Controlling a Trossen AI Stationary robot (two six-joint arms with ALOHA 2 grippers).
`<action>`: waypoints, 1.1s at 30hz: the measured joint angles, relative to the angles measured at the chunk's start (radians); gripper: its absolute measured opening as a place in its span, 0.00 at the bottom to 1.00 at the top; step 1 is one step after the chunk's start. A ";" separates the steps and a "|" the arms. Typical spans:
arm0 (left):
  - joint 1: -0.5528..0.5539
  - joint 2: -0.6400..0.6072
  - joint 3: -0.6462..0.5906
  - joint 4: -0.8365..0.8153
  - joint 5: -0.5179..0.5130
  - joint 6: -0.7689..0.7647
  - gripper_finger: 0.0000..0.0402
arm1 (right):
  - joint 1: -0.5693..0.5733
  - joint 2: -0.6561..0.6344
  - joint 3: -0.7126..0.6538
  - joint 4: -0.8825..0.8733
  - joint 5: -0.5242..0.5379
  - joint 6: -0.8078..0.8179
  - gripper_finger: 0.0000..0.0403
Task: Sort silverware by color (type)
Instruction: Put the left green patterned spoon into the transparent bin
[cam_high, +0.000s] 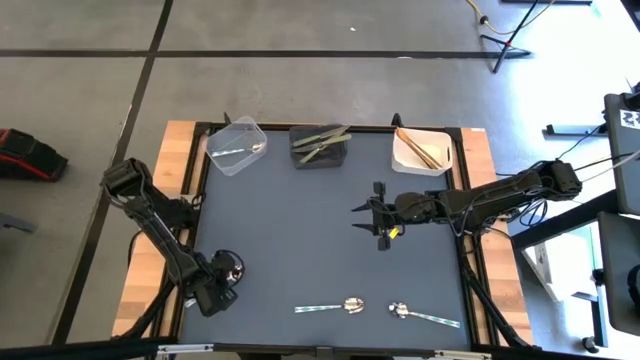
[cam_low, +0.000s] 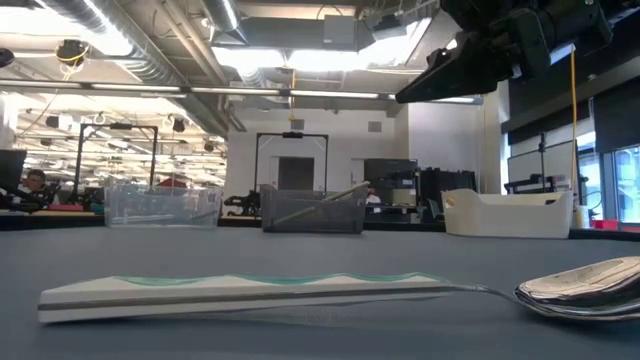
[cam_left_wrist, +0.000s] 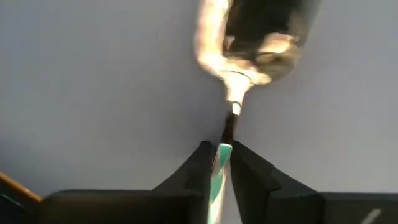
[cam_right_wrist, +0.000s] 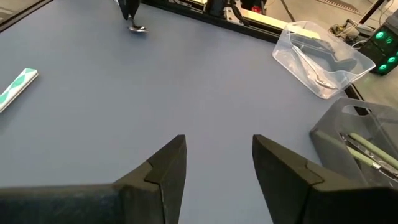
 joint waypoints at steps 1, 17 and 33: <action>0.000 0.000 0.000 0.000 -0.001 0.006 0.09 | 0.000 0.000 0.000 -0.001 0.000 0.000 0.43; 0.190 -0.082 0.180 -0.152 -0.388 0.519 0.06 | -0.001 0.000 0.000 0.062 0.016 -0.140 0.43; 0.747 -0.383 0.199 -0.119 -0.609 1.423 0.07 | -0.111 0.000 0.000 0.069 0.113 -0.216 0.43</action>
